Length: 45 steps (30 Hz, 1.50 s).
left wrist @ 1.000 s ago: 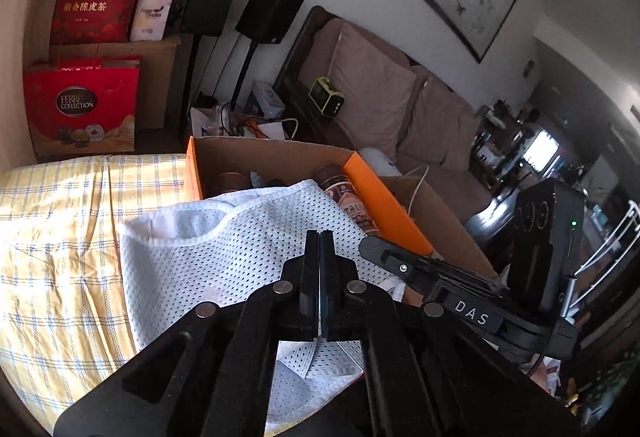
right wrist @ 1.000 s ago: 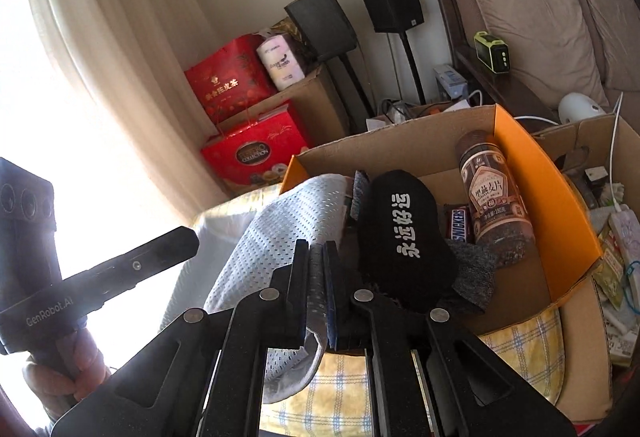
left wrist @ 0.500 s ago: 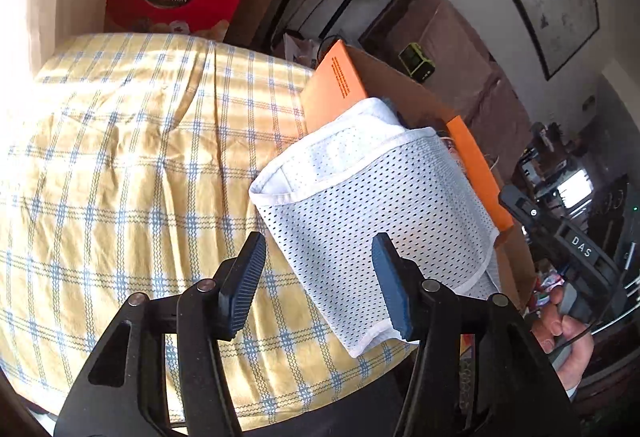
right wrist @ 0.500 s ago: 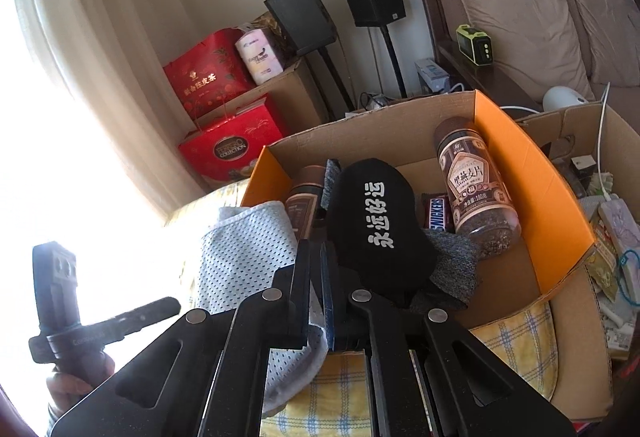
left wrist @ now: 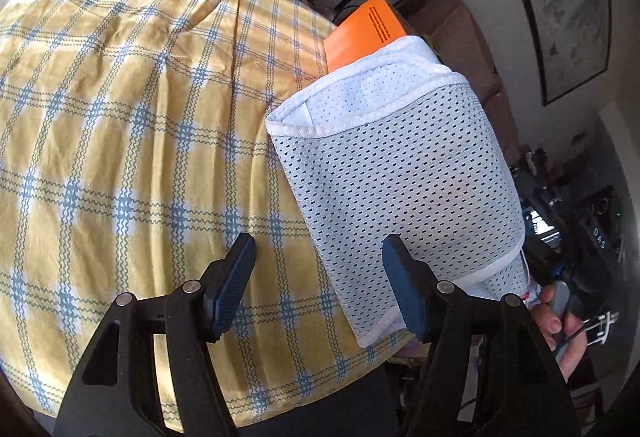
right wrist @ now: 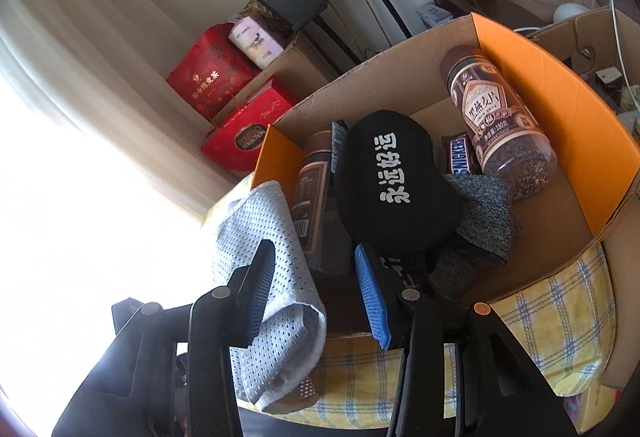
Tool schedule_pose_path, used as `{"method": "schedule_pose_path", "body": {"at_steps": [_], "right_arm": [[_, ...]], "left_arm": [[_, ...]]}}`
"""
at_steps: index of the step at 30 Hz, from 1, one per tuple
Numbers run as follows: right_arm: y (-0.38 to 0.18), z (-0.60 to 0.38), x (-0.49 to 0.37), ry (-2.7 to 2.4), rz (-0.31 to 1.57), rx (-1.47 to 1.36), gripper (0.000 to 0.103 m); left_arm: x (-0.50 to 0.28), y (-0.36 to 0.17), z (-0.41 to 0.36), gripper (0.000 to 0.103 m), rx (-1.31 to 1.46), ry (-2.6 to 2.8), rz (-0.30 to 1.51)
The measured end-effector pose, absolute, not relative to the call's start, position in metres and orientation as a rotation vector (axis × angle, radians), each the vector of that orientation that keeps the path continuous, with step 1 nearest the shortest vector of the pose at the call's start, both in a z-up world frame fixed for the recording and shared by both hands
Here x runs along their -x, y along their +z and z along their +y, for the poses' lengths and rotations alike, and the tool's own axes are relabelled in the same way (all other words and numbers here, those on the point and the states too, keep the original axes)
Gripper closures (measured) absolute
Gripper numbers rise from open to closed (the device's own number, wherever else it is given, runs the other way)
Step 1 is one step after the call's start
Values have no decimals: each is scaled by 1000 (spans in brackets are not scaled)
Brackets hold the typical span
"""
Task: Organize objects
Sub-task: 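Grasp the mesh bag's other end with the right tool while the left tool holds it, then carry the white mesh bag over the box with both tools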
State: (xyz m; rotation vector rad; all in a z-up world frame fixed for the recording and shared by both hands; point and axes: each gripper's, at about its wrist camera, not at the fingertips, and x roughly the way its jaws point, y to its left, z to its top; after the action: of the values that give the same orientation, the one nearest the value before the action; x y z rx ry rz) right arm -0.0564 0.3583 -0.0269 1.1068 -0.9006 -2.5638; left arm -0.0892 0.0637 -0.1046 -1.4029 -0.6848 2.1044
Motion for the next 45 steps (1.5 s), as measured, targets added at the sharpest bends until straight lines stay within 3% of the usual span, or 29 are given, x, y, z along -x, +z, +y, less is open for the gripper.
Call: {"method": "schedule_pose_path", "body": {"at_steps": [3,10,11,13,14,15,16,24,34,45], "right_arm": [[-32,356,57,-2529,-930,-1107,59],[-30,350,60,-2482,-926,-1097,59],[-30,349,61,-2478,-919,-1098,59],[-31,346,61,-2460,-910,-1102,71],[-31,345,61,-2451,-910,-1101,83],[-32,343,61,-2441,-907,-1098,88],[-32,342,60,-2439,-909,-1089,88],[-16,343,49,-2459,-934,-979,93],[16,341,39,-2448,-924,-886,93],[45,357,33,-2569,-865,-838,94]], "left_arm": [[90,-105,65,36,1391,2079,-718],[89,-110,69,37,1365,1989,-802],[90,-110,70,41,1364,1980,-810],[91,-114,70,61,1377,1949,-825],[90,-115,72,77,1390,1955,-811],[90,-115,73,90,1403,1979,-781],[89,-114,74,94,1398,1999,-758],[83,-85,56,98,1311,2052,-757],[83,-10,34,99,1111,2091,-774],[102,33,73,99,1045,2091,-683]]}}
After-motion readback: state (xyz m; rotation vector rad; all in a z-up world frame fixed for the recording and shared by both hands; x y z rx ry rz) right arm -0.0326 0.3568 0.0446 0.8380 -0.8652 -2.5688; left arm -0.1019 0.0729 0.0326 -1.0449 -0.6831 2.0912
